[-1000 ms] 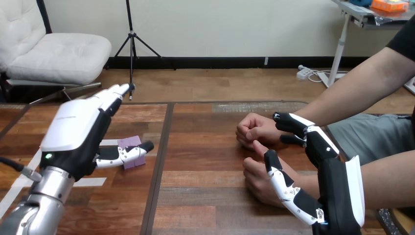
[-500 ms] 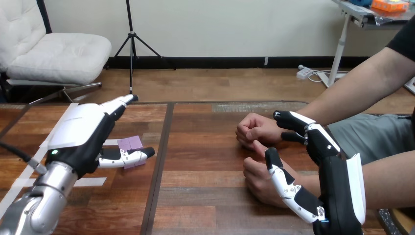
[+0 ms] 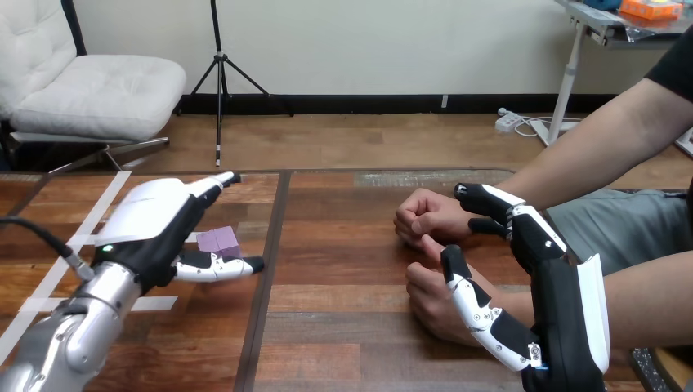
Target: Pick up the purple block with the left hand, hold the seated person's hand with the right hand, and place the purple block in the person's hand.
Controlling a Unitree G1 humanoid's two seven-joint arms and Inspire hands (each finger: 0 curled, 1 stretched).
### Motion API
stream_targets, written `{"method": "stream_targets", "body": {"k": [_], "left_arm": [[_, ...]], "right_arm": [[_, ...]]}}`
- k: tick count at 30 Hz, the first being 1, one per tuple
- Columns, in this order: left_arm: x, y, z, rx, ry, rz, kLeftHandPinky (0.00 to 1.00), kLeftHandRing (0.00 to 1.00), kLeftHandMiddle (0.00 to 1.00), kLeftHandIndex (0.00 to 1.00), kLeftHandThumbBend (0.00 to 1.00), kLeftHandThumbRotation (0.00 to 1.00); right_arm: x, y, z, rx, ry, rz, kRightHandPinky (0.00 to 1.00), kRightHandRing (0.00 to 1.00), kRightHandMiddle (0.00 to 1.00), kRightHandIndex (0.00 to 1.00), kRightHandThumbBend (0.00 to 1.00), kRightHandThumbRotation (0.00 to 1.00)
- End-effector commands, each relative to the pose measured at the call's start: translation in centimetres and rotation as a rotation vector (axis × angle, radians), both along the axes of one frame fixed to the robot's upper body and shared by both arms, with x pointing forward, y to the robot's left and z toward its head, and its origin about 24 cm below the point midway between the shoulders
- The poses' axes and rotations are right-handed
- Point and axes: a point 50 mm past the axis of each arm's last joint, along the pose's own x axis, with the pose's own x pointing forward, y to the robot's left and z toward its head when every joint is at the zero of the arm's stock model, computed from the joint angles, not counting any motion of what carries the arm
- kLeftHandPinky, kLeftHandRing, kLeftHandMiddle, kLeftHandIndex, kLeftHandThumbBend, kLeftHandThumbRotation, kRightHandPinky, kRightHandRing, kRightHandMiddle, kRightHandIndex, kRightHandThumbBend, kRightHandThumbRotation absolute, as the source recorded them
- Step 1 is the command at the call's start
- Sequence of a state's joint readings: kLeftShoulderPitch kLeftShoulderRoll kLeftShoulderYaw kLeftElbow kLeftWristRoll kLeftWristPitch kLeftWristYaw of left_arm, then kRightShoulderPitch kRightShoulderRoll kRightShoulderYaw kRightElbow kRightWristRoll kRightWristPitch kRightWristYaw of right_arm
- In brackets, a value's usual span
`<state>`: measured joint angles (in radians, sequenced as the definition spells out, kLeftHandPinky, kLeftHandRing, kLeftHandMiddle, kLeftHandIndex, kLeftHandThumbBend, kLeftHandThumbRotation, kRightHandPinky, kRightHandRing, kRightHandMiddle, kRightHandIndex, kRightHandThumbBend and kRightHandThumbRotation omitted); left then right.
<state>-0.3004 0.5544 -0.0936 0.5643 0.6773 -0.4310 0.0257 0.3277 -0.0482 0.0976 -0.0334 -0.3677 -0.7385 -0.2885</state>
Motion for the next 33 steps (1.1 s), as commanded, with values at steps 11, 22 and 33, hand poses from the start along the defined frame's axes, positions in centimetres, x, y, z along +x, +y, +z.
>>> {"method": "stream_targets", "body": {"k": [11, 22, 33], "left_arm": [[2.3, 0.1, 1.7, 0.057, -0.024, 0.007, 0.8, 0.87, 0.89, 0.89, 0.86, 0.48], [2.4, 0.0, 1.3, 0.08, -0.015, 0.015, 0.81, 0.88, 0.89, 0.89, 0.85, 0.46], [2.5, 0.0, 0.9, 0.114, -0.018, 0.02, 0.81, 0.88, 0.9, 0.9, 0.85, 0.46]], "right_arm": [[1.0, -0.1, 1.5, -0.008, -0.08, -0.006, 0.7, 0.76, 0.76, 0.73, 0.35, 0.21], [1.0, -0.1, 1.5, -0.004, -0.079, -0.005, 0.68, 0.74, 0.75, 0.71, 0.35, 0.21], [0.9, -0.2, 1.5, -0.013, -0.074, -0.006, 0.68, 0.75, 0.75, 0.72, 0.35, 0.22]]}}
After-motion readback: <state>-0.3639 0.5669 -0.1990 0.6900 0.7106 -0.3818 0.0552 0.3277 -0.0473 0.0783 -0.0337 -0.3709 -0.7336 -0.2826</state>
